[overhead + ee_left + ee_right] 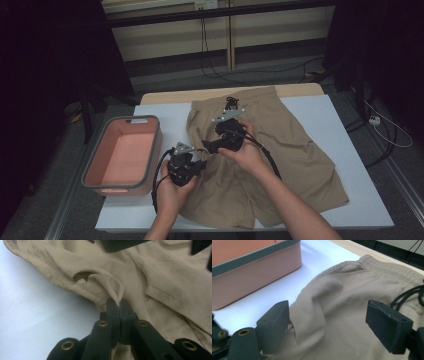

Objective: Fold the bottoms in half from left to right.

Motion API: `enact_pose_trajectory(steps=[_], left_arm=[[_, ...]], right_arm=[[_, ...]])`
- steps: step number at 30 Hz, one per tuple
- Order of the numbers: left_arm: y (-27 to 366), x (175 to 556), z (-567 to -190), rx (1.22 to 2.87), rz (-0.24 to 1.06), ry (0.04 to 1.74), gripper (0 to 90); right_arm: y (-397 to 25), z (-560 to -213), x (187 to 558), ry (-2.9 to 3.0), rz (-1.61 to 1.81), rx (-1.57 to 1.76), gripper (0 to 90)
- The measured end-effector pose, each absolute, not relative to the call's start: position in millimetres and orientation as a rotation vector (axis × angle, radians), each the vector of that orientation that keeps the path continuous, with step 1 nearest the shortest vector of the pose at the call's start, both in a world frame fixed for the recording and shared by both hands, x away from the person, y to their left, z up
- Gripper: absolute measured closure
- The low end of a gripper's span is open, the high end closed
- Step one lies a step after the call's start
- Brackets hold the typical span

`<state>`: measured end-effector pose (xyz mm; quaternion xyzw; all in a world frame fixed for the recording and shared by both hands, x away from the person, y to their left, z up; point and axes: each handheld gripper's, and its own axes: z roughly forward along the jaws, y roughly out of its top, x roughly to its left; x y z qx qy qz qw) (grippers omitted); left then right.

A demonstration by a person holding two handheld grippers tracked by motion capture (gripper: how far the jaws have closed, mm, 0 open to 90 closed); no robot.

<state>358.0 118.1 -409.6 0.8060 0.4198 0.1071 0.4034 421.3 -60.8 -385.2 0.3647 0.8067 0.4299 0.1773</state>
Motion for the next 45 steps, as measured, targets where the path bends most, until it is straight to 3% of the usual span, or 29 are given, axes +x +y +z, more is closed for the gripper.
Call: enact_pose_trajectory(steps=[10,14,21,23,30,45], left_arm=[[115,356,-406,2.024,0.278,1.041,88.6],[113,355,-405,2.018,0.274,1.035,88.5],[114,357,-406,2.006,0.263,1.044,88.4],[116,357,-405,2.004,0.267,1.039,88.3],[123,358,-401,1.970,0.258,1.029,78.1],[139,366,-399,1.981,0.232,1.020,39.9]], right_arm=[[-38,-404,434,2.361,1.202,1.037,19.7],[-31,-413,438,2.431,1.211,0.992,33.8],[-31,-417,439,2.494,1.231,0.978,73.6],[-32,-416,440,2.496,1.271,1.001,80.7],[-42,-409,439,2.435,1.296,1.013,85.4],[-66,-400,436,2.371,1.343,1.058,87.0]])
